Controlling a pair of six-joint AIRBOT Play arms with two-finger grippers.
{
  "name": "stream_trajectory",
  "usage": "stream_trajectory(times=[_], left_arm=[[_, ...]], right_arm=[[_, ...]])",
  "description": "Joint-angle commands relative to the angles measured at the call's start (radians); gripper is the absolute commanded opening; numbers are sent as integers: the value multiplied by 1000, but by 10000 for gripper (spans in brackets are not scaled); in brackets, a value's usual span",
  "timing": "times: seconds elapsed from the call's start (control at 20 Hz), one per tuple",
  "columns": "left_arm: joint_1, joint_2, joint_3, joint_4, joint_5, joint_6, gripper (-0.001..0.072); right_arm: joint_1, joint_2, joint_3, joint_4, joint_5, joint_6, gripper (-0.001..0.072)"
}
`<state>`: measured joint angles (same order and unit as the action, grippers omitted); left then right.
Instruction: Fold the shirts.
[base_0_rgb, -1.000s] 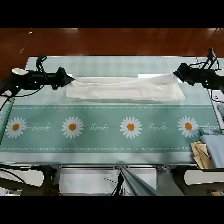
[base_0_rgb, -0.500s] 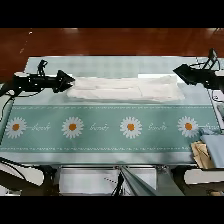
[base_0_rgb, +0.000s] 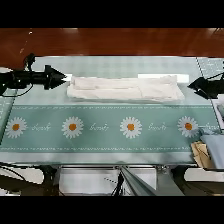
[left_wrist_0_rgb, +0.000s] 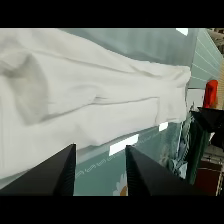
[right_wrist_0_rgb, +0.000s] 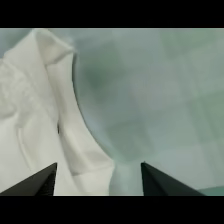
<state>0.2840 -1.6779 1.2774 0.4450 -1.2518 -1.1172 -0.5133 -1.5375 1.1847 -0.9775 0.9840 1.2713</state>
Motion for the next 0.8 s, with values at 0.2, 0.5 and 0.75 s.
stream_trajectory(times=[0.2,0.5,0.75], left_arm=[[-80,20,2,0,-14,6,374],[-107,20,2,0,-13,6,218],[-157,19,3,-1,-5,8,26]], right_arm=[[103,-200,0,369,51,-66,616],[230,-230,1,426,-9,-114,37],[230,0,1,286,106,-115,32]])
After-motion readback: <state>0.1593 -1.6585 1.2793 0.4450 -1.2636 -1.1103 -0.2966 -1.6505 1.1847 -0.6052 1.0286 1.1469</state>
